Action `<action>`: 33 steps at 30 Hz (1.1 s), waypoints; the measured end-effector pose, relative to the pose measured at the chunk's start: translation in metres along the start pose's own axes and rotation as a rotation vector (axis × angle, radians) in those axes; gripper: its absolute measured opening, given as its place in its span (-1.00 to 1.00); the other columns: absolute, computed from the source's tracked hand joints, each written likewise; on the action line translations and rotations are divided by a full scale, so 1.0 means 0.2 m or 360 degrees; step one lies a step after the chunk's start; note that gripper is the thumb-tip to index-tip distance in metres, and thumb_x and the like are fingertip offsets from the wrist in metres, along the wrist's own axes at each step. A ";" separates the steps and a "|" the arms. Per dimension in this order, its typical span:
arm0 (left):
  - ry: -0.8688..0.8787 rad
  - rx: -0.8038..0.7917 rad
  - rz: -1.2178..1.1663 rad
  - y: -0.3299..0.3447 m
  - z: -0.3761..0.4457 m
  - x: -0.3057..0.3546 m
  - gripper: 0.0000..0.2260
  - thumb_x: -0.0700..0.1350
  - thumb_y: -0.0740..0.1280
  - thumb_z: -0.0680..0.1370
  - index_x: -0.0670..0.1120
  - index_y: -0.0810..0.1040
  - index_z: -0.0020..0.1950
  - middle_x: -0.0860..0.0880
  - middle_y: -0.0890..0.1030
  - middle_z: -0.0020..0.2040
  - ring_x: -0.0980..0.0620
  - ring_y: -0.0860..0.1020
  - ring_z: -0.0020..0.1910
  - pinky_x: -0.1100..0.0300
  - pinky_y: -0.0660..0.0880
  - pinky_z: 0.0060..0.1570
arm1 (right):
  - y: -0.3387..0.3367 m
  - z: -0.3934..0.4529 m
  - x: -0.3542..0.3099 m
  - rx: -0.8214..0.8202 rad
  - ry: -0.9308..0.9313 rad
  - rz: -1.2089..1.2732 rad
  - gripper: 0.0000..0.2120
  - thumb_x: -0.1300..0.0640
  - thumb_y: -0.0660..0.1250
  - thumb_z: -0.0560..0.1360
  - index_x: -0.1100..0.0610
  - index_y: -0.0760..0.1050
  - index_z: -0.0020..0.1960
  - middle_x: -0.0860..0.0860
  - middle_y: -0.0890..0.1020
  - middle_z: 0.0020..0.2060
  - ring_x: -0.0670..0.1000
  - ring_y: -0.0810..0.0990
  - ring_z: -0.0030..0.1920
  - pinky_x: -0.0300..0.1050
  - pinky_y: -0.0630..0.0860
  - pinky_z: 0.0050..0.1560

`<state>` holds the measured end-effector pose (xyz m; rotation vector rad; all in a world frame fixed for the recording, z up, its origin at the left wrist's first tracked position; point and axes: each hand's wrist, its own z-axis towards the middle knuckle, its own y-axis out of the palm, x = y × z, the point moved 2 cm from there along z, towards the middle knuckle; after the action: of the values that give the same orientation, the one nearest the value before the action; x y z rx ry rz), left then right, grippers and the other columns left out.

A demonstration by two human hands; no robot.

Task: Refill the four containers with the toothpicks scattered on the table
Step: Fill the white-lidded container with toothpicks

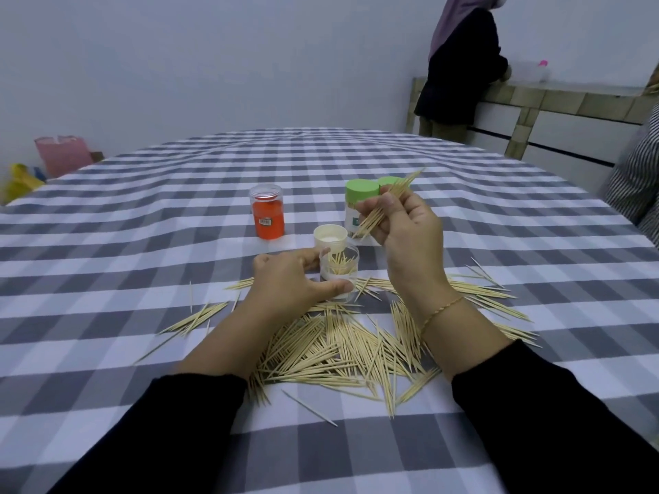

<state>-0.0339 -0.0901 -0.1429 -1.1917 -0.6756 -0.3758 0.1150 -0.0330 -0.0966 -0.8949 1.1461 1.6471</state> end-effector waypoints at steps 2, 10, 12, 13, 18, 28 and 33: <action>0.0003 0.0003 -0.0003 0.00 0.00 0.00 -0.35 0.35 0.44 0.30 0.18 0.49 0.35 0.19 0.64 0.14 0.00 0.39 0.33 0.07 0.22 0.33 | 0.02 -0.01 0.01 -0.0071 0.0028 0.0076 -0.83 0.25 0.17 0.61 0.09 0.50 -0.06 0.11 0.65 -0.21 0.14 0.64 -0.01 0.05 0.56 0.13; 0.0064 0.0020 -0.0049 0.00 -0.01 0.01 -0.47 0.33 0.47 0.29 0.25 0.56 0.22 0.22 0.66 0.04 0.01 0.46 0.27 -0.05 0.28 0.34 | 0.06 -0.08 0.07 -0.0319 0.0032 -0.0175 -0.85 0.25 0.21 0.59 0.08 0.51 -0.06 0.04 0.64 -0.21 -0.09 0.61 -0.17 -0.17 0.60 -0.14; 0.0090 0.0005 -0.0068 0.00 -0.01 0.01 -0.48 0.37 0.44 0.25 0.26 0.58 0.17 0.21 0.67 0.01 0.02 0.49 0.24 -0.06 0.30 0.32 | 0.07 -0.10 0.07 -0.0368 0.0040 -0.0175 -0.84 0.27 0.22 0.58 0.06 0.51 -0.07 0.01 0.62 -0.24 -0.16 0.60 -0.23 -0.19 0.60 -0.18; 0.0093 -0.0001 -0.0077 -0.01 -0.01 0.02 -0.47 0.38 0.41 0.24 0.25 0.59 0.17 0.21 0.67 0.01 0.04 0.50 0.23 -0.07 0.31 0.32 | 0.07 -0.10 0.07 -0.0392 0.0030 -0.0190 -0.84 0.28 0.21 0.58 0.07 0.51 -0.06 -0.01 0.62 -0.25 -0.20 0.59 -0.26 -0.23 0.59 -0.21; 0.0141 0.0005 -0.0073 -0.01 -0.02 0.03 -0.59 0.29 0.46 0.34 0.21 0.60 0.14 0.19 0.67 0.04 0.10 0.51 0.21 -0.07 0.30 0.32 | 0.06 -0.11 0.08 -0.0464 0.0033 -0.0328 -0.82 0.25 0.23 0.58 0.02 0.53 -0.11 -0.04 0.64 -0.21 -0.20 0.61 -0.23 -0.33 0.55 -0.21; 0.0140 -0.0037 -0.0051 0.00 -0.01 0.01 -0.46 0.38 0.37 0.26 0.22 0.58 0.19 0.25 0.65 0.02 0.13 0.49 0.23 -0.07 0.24 0.34 | 0.04 -0.11 0.11 -0.0442 0.0143 -0.0335 -0.69 0.20 0.34 0.51 0.21 0.54 0.24 -0.07 0.62 0.06 -0.22 0.58 0.03 -0.42 0.52 -0.09; 0.0148 -0.0023 -0.0063 -0.01 -0.02 0.03 -0.61 0.28 0.46 0.35 0.26 0.57 0.13 0.22 0.66 0.03 0.13 0.51 0.21 -0.07 0.25 0.34 | 0.04 -0.11 0.11 -0.0409 0.0104 -0.0347 -0.70 0.17 0.33 0.53 0.15 0.53 0.26 -0.06 0.60 0.10 -0.31 0.56 -0.01 -0.44 0.50 -0.09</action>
<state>-0.0299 -0.0944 -0.1379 -1.1686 -0.6177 -0.4671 0.1019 -0.0500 -0.1209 -1.2009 0.8567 1.6151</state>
